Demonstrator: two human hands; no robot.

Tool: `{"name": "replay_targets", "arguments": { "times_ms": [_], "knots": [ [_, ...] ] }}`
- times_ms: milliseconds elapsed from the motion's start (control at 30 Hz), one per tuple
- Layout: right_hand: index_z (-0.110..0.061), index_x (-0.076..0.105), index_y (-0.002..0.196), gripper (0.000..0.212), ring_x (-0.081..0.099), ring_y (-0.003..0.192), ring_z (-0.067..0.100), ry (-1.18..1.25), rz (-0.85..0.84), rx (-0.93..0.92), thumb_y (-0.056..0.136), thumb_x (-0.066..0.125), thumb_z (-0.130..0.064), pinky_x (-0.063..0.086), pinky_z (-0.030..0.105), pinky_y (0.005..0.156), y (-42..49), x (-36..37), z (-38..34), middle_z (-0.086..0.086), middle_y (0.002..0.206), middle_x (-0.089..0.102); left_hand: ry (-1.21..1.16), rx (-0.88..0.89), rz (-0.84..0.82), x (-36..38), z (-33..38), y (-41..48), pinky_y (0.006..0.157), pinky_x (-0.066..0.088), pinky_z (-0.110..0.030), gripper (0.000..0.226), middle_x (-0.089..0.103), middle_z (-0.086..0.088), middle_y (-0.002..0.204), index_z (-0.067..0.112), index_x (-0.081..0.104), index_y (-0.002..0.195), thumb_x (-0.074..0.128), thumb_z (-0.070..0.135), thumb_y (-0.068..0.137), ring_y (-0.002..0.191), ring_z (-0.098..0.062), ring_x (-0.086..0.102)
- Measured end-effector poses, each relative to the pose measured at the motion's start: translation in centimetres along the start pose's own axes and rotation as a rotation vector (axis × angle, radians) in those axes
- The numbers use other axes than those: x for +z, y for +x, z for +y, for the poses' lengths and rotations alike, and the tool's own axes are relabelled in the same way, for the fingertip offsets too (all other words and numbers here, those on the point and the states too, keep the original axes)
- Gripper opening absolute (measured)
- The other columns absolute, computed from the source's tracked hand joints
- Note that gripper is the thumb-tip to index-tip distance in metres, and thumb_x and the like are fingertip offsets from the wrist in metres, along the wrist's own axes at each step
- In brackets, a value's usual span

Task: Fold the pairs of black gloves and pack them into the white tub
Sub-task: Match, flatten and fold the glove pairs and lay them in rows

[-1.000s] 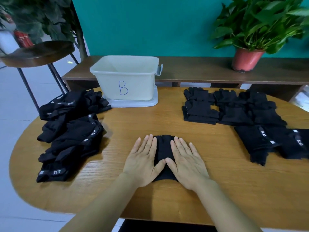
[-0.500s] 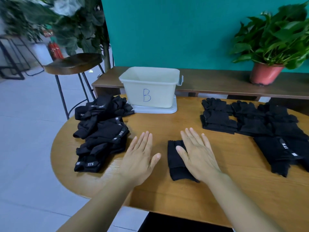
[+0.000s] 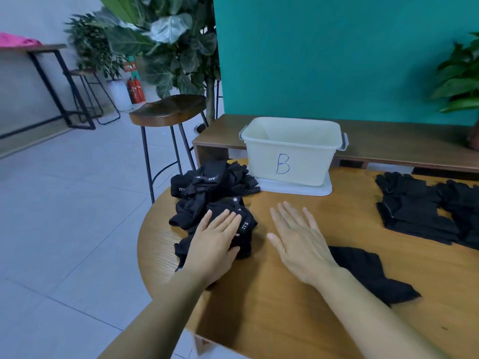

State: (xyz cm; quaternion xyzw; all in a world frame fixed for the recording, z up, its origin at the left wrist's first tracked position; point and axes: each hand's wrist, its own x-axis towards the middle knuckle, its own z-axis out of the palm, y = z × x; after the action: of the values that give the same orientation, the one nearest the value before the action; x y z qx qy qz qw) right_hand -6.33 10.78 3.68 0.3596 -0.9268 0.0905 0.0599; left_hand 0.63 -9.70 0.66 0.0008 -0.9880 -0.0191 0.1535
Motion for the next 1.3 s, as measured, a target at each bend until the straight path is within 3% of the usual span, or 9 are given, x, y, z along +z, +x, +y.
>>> {"name": "replay_targets", "arguments": {
  "times_ms": [100, 233, 433, 533, 633, 733, 867, 1033, 1300],
  "knots": [
    [-0.018, 0.005, 0.158, 0.088, -0.009, 0.151, 0.013, 0.0, -0.023, -0.045, 0.08, -0.017, -0.054, -0.015, 0.038, 0.118, 2.1, 1.1, -1.1, 0.002, 0.165, 0.004, 0.02, 0.033, 0.048, 1.4, -0.7, 1.1, 0.119, 0.008, -0.041, 0.066, 0.061, 0.001, 0.137, 0.017, 0.062, 0.134, 0.081, 0.026, 0.071, 0.134, -0.015, 0.051],
    [-0.015, 0.016, 0.157, 0.081, 0.0, 0.152, 0.017, 0.003, -0.034, -0.095, 0.087, -0.007, -0.051, -0.011, 0.039, 0.116, 3.8, 2.9, -1.5, 0.005, 0.164, 0.015, -0.01, 0.028, 0.115, 2.4, -0.6, 2.0, 0.109, 0.034, -0.051, 0.059, 0.074, 0.004, 0.113, 0.019, 0.076, 0.107, 0.09, 0.012, 0.05, 0.11, -0.013, 0.069],
    [-0.02, 0.004, 0.158, 0.066, -0.009, 0.151, 0.013, 0.029, -0.046, -0.081, 0.103, 0.036, -0.039, -0.009, 0.037, 0.121, 5.3, 1.9, -1.8, 0.001, 0.165, 0.004, -0.128, 0.057, 0.199, -0.1, -1.5, 3.2, 0.11, 0.033, -0.056, 0.055, 0.07, 0.002, 0.123, 0.019, 0.072, 0.119, 0.082, 0.001, 0.069, 0.115, -0.013, 0.066],
    [-0.022, 0.024, 0.153, 0.061, 0.002, 0.152, 0.014, 0.134, 0.082, -0.063, 0.099, 0.048, -0.038, -0.001, 0.033, 0.12, 6.6, -0.1, -1.7, -0.001, 0.162, 0.021, -0.279, 0.06, 0.178, -3.3, -2.1, 4.7, 0.118, 0.028, -0.048, 0.052, 0.062, 0.007, 0.136, 0.023, 0.063, 0.133, 0.068, 0.002, 0.086, 0.126, -0.005, 0.056],
    [-0.023, 0.048, 0.135, 0.043, 0.014, 0.149, 0.013, 0.306, 0.224, -0.021, 0.095, 0.06, -0.033, 0.013, 0.032, 0.116, 7.8, -3.5, -1.6, -0.006, 0.147, 0.045, -0.587, 0.026, 0.167, -7.6, -1.8, 6.0, 0.104, 0.046, -0.027, 0.039, 0.068, 0.013, 0.124, 0.027, 0.063, 0.132, 0.06, 0.009, 0.097, 0.116, 0.003, 0.058],
    [-0.021, 0.058, 0.119, 0.027, 0.032, 0.138, 0.017, 0.392, 0.314, 0.003, 0.093, 0.063, -0.027, 0.028, 0.036, 0.106, 8.1, -7.2, -1.1, -0.004, 0.128, 0.057, -0.89, -0.048, 0.111, -11.4, -0.7, 6.9, 0.083, 0.051, -0.015, 0.029, 0.075, 0.009, 0.103, 0.028, 0.068, 0.121, 0.055, 0.011, 0.101, 0.096, 0.003, 0.067],
    [-0.028, 0.059, 0.105, 0.011, 0.049, 0.117, 0.02, 0.478, 0.341, 0.049, 0.094, 0.059, -0.028, 0.041, 0.039, 0.096, 6.8, -10.2, 0.5, -0.008, 0.112, 0.058, -1.064, -0.078, 0.051, -13.6, 1.3, 7.5, 0.071, 0.056, -0.021, 0.023, 0.076, 0.001, 0.09, 0.023, 0.073, 0.103, 0.054, 0.01, 0.101, 0.083, -0.011, 0.071],
    [-0.03, 0.055, 0.096, 0.001, 0.057, 0.108, 0.024, 0.582, 0.317, 0.135, 0.095, 0.056, -0.03, 0.048, 0.048, 0.092, 4.2, -11.8, 2.1, -0.005, 0.104, 0.065, -1.035, -0.053, 0.06, -14.0, 3.9, 7.8, 0.082, 0.06, -0.037, 0.017, 0.075, -0.011, 0.098, 0.004, 0.071, 0.107, 0.056, 0.01, 0.1, 0.092, -0.024, 0.072],
    [-0.02, 0.056, 0.097, 0.005, 0.058, 0.094, 0.028, 0.489, 0.305, 0.19, 0.095, 0.055, -0.025, 0.049, 0.042, 0.083, 3.7, -13.1, 2.0, -0.001, 0.093, 0.067, -0.89, -0.091, 0.034, -14.8, 4.8, 8.8, 0.087, 0.058, -0.049, 0.016, 0.076, -0.002, 0.096, 0.011, 0.071, 0.105, 0.057, 0.017, 0.1, 0.09, -0.019, 0.072]
  ]
}}
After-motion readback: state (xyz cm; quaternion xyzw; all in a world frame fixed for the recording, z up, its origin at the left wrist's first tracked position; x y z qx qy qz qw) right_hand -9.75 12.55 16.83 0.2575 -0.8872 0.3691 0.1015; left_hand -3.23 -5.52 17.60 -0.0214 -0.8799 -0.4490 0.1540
